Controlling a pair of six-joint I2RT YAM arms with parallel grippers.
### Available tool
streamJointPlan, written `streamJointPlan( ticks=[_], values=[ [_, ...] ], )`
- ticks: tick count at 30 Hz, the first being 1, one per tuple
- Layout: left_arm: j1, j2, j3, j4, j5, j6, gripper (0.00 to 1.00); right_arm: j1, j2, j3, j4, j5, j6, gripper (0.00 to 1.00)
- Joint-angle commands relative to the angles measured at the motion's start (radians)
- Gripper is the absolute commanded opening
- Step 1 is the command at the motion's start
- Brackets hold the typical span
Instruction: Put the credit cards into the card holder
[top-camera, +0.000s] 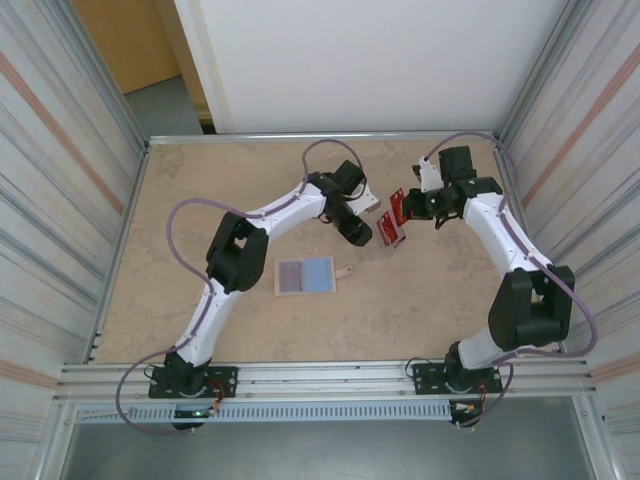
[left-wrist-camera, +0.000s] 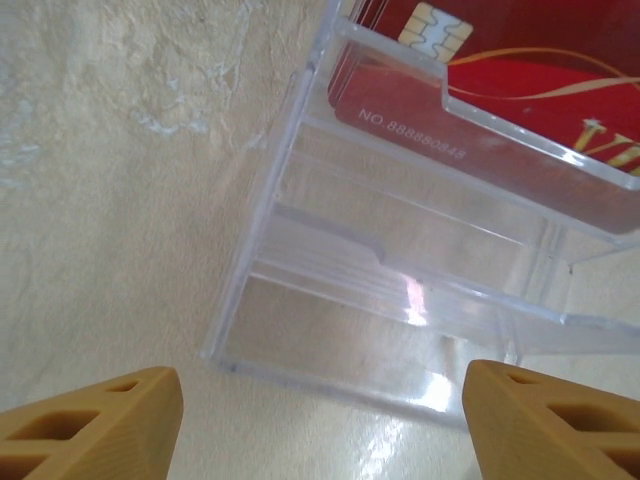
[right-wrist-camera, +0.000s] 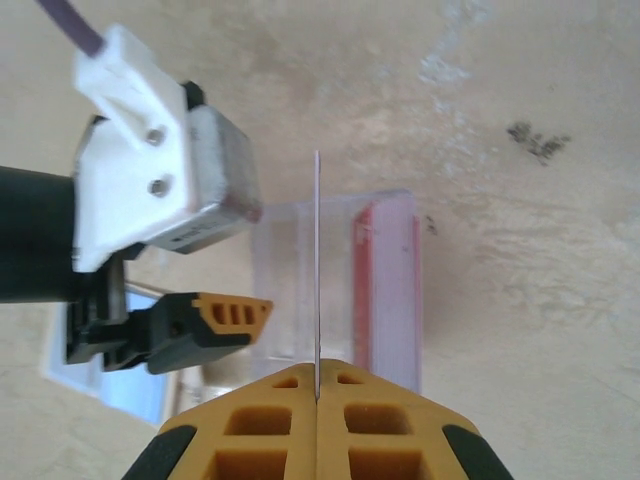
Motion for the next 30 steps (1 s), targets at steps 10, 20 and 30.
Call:
streamJointPlan(
  ticks=[10,20,30],
  values=[
    [0.094,-0.434,-0.234,0.010,0.102,0.015,0.77,0.017,-0.287,-0.239,0.341,-0.274,0.363,0.04],
    [0.295,-0.822,-0.617,0.184,0.492,-0.040,0.73,0.197,-0.455,-0.453,0.685,-0.267,0.535,0.01],
    [0.403,-0.989,-0.836,0.182,0.562,-0.022,0.65,0.402,-0.386,-0.537,0.821,-0.152,0.621,0.00]
  ],
)
